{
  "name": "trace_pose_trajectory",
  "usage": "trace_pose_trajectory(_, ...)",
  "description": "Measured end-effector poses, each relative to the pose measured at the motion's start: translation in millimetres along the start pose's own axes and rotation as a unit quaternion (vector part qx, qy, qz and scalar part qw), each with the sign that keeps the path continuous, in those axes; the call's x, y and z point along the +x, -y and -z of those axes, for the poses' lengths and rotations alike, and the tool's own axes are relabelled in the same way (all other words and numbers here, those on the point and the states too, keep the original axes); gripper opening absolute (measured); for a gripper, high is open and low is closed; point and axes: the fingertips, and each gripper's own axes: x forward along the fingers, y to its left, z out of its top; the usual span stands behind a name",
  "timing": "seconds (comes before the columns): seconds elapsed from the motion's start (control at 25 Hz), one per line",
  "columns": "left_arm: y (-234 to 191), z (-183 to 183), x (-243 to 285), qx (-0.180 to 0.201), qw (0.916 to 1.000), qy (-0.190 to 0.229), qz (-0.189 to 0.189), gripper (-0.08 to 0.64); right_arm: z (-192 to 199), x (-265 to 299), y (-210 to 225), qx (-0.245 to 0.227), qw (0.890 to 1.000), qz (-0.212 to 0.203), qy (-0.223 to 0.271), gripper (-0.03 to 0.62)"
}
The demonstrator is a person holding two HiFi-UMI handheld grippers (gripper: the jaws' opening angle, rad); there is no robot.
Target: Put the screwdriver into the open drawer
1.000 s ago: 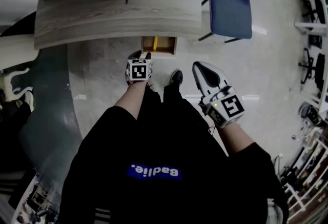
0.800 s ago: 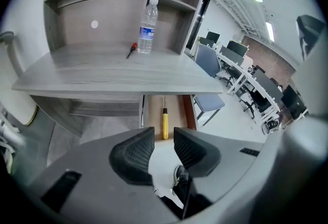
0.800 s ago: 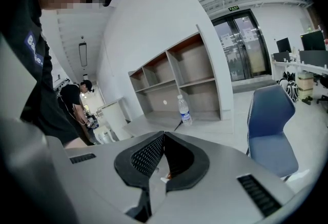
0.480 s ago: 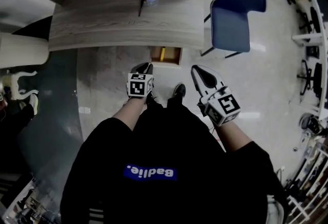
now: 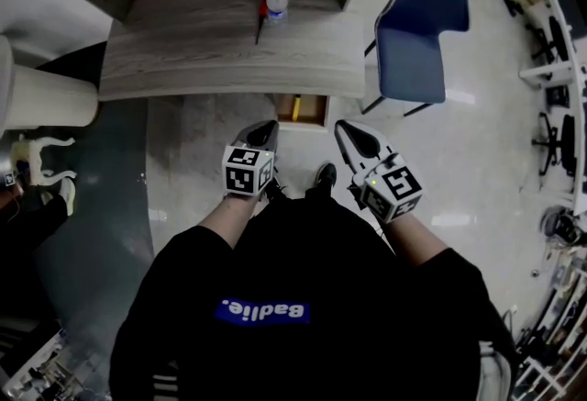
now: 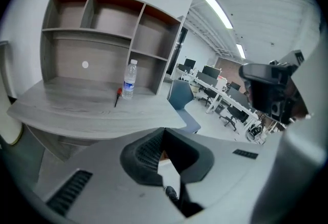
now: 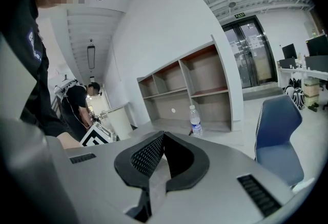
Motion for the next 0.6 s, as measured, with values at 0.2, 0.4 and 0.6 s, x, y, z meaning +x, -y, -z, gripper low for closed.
trace_pose_trajectory(0.2,21.4,-31.0,-32.3,0.002,0.9988,0.04,0.028,0.003,-1.2,-1.8,-4.1,0.0,1.0,-0.005,0.004,0.029)
trace_pose_trajectory(0.4,48.5,-69.1,-63.7,0.01,0.9943,0.081,0.069,0.003,-6.8,-3.2,-8.4,-0.005,1.0,-0.01,0.006,0.029)
trace_pose_trajectory(0.6,76.6,-97.6,-86.1,0.026,0.9873,0.117,0.104,0.002,-15.9,-7.4,-13.3,-0.014,1.0,-0.013,0.009,0.029)
